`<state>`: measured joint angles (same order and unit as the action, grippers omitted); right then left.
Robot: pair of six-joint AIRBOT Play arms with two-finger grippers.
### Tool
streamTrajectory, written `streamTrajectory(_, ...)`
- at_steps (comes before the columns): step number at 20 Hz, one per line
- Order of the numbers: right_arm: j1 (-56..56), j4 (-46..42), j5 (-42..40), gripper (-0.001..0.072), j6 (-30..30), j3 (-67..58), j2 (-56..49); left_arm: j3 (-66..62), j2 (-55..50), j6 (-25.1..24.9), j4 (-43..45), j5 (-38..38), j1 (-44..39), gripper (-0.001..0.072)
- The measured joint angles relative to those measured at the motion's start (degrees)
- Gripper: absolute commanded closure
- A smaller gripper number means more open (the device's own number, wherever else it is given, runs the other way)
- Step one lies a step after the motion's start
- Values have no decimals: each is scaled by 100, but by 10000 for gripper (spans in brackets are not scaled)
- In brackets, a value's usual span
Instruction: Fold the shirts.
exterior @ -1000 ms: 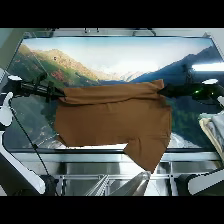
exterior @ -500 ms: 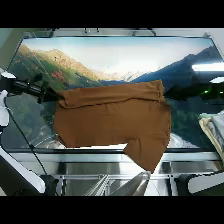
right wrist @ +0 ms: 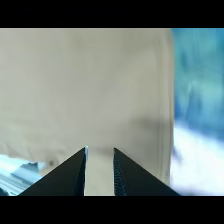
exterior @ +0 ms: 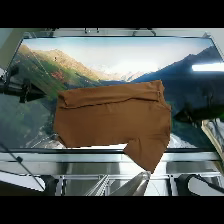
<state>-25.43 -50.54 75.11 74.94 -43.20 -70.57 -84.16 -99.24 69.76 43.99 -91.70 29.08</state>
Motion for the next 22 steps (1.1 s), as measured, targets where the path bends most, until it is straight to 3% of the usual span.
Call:
streamTrajectory(1, -7, -151, -70, 321, 251, 426, 361, 522, 299, -103, 0, 164, 96, 544)
streamTrajectory(7, -15, -866, -256, 321, 1084, 2083, 1561, 2601, 1432, -389, 9, 688, 715, 544)
streamTrajectory(10, -17, -614, -485, 321, 1110, 2632, 1593, 3141, 1738, -494, 0, 739, 988, 543)
streamTrajectory(14, -13, 380, -730, 332, 555, 3185, 1268, 3589, 2033, -538, 2, 767, 1342, 544)
streamTrajectory(15, -13, 595, -730, 419, 308, 3276, 1119, 3689, 2096, -540, 46, 780, 1423, 544)
streamTrajectory(16, -11, 772, -734, 616, 13, 3346, 968, 3781, 2155, -538, 142, 780, 1480, 544)
streamTrajectory(17, -11, 949, -837, 695, -345, 3401, 809, 3877, 2212, -529, 315, 826, 1513, 544)
streamTrajectory(18, -9, 1239, -942, 696, -680, 3434, 680, 3974, 2264, -463, 501, 841, 1513, 541)
streamTrajectory(20, -4, 1727, -1128, 696, -1167, 3464, 516, 4181, 2361, -378, 857, 957, 1425, 462)
streamTrajectory(22, -7, 1939, -1117, 696, -1482, 3484, 455, 4389, 2406, -313, 1078, 1106, 1233, 462)
